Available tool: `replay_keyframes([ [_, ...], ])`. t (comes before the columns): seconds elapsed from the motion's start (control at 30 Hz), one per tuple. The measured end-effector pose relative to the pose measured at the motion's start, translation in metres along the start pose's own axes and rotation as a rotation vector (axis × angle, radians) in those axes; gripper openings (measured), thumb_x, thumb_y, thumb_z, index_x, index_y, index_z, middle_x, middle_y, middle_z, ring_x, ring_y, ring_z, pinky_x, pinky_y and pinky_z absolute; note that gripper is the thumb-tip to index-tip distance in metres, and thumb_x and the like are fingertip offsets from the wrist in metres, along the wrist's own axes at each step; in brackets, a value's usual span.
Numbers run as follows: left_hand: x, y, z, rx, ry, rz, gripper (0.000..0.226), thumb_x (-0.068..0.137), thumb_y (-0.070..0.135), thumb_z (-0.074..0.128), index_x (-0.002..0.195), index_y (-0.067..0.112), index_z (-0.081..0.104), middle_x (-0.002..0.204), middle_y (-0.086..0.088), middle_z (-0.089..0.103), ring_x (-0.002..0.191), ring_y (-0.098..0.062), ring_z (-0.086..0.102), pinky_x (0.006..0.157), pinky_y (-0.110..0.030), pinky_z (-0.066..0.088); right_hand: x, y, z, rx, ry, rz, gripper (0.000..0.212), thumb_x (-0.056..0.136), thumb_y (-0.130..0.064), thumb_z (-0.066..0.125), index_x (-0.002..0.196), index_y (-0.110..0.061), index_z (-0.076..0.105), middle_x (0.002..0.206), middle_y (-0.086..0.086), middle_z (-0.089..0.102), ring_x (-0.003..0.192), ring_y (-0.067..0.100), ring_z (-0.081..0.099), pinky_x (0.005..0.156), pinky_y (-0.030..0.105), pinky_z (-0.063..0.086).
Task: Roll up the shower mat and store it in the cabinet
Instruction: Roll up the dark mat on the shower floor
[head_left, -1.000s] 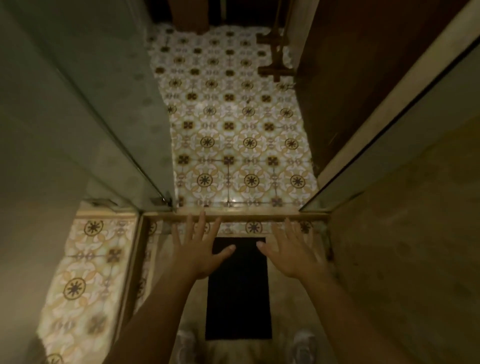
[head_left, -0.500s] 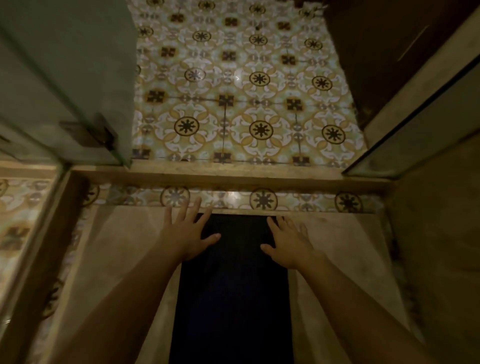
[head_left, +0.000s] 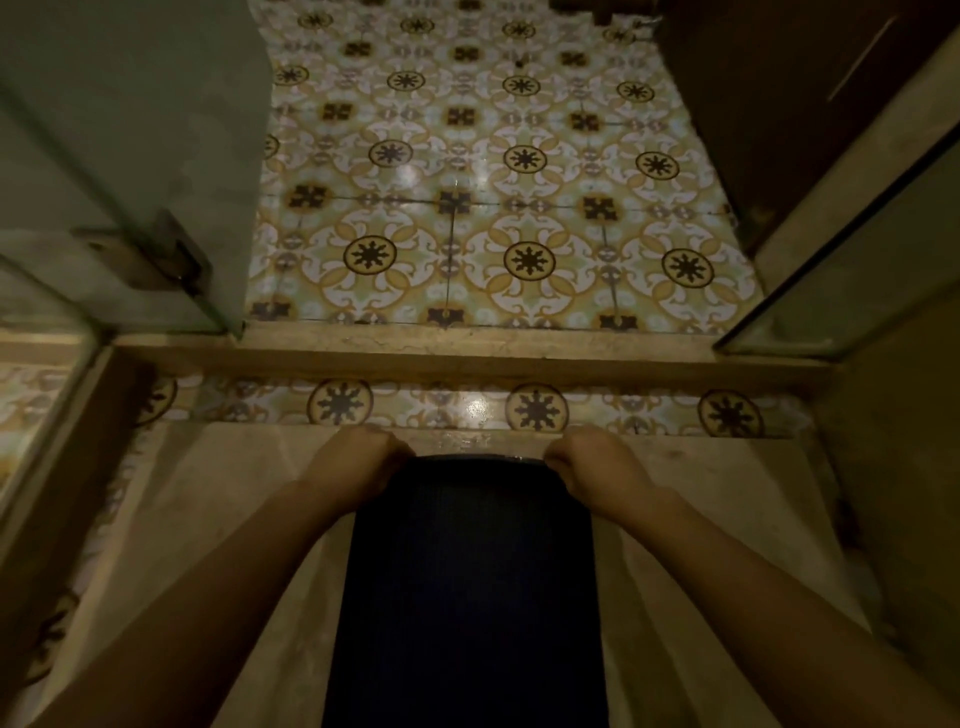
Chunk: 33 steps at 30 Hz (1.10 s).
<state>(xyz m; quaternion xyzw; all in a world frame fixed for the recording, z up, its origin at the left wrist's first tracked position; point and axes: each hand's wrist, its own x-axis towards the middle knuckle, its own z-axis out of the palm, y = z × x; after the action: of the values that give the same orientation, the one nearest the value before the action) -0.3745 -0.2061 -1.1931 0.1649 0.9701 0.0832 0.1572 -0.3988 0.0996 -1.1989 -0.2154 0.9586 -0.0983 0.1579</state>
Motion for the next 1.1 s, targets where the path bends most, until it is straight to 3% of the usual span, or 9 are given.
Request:
replay_keyframes([
  [0.13,0.003,-0.003,0.004,-0.064,-0.038,-0.089,0.014,0.088,0.023,0.066,0.099,0.021,0.074,0.100,-0.003,0.070,0.089,-0.018,0.064,0.076,-0.029,0.050,0.001,0.006,-0.001,0.030,-0.053,0.009,0.020,0.088,-0.033,0.068,0.101,-0.021,0.076,0.096,0.005,0.069,0.092,0.023,0.064,0.071,0.024,0.040],
  [0.27,0.012,0.002,0.007,-0.058,-0.087,-0.143,0.015,0.085,0.025,0.071,0.098,0.020,0.073,0.102,-0.006,0.069,0.093,-0.022,0.063,0.078,-0.030,0.049,0.008,-0.001,0.005,0.014,-0.122,0.057,0.039,0.083,-0.036,0.075,0.119,-0.021,0.070,0.110,0.007,0.070,0.108,0.025,0.060,0.088,0.029,0.046],
  [0.47,0.007,0.004,0.017,-0.048,-0.213,-0.122,0.016,0.077,0.025,0.077,0.091,0.023,0.070,0.097,0.000,0.068,0.093,-0.018,0.061,0.071,-0.024,0.044,0.008,-0.007,0.010,0.039,-0.189,0.085,0.042,0.075,-0.029,0.083,0.114,-0.019,0.071,0.110,0.006,0.067,0.101,0.021,0.062,0.082,0.030,0.049],
  [0.67,0.000,-0.002,0.022,-0.089,-0.152,-0.103,0.014,0.080,0.030,0.075,0.090,0.023,0.067,0.093,0.000,0.069,0.088,-0.017,0.062,0.070,-0.025,0.045,0.003,-0.008,0.016,0.011,-0.160,0.070,0.031,0.078,-0.029,0.079,0.106,-0.017,0.070,0.108,0.008,0.066,0.102,0.025,0.060,0.080,0.031,0.047],
  [0.83,0.011,0.004,0.019,-0.083,-0.150,-0.113,0.033,0.084,0.025,0.070,0.114,0.025,0.055,0.110,-0.006,0.049,0.092,-0.024,0.059,0.082,-0.035,0.051,0.009,-0.009,0.014,-0.042,-0.183,0.058,0.022,0.081,-0.026,0.073,0.100,-0.016,0.069,0.105,0.010,0.065,0.099,0.027,0.061,0.078,0.031,0.048],
  [0.97,0.026,0.008,0.008,0.032,-0.114,-0.096,0.023,0.082,0.025,0.065,0.104,0.021,0.059,0.105,-0.011,0.054,0.087,-0.026,0.057,0.072,-0.034,0.050,0.018,-0.006,0.006,-0.100,-0.155,0.066,0.021,0.081,-0.023,0.071,0.098,-0.012,0.068,0.106,0.013,0.063,0.093,0.028,0.062,0.070,0.031,0.047],
  [1.1,0.041,0.017,0.003,0.109,-0.060,-0.123,0.026,0.080,0.019,0.065,0.103,0.016,0.055,0.100,-0.012,0.059,0.091,-0.028,0.057,0.065,-0.032,0.040,0.023,-0.005,0.000,-0.108,-0.046,0.060,0.027,0.078,-0.015,0.072,0.103,-0.013,0.061,0.112,0.008,0.059,0.092,0.027,0.062,0.067,0.033,0.048],
])
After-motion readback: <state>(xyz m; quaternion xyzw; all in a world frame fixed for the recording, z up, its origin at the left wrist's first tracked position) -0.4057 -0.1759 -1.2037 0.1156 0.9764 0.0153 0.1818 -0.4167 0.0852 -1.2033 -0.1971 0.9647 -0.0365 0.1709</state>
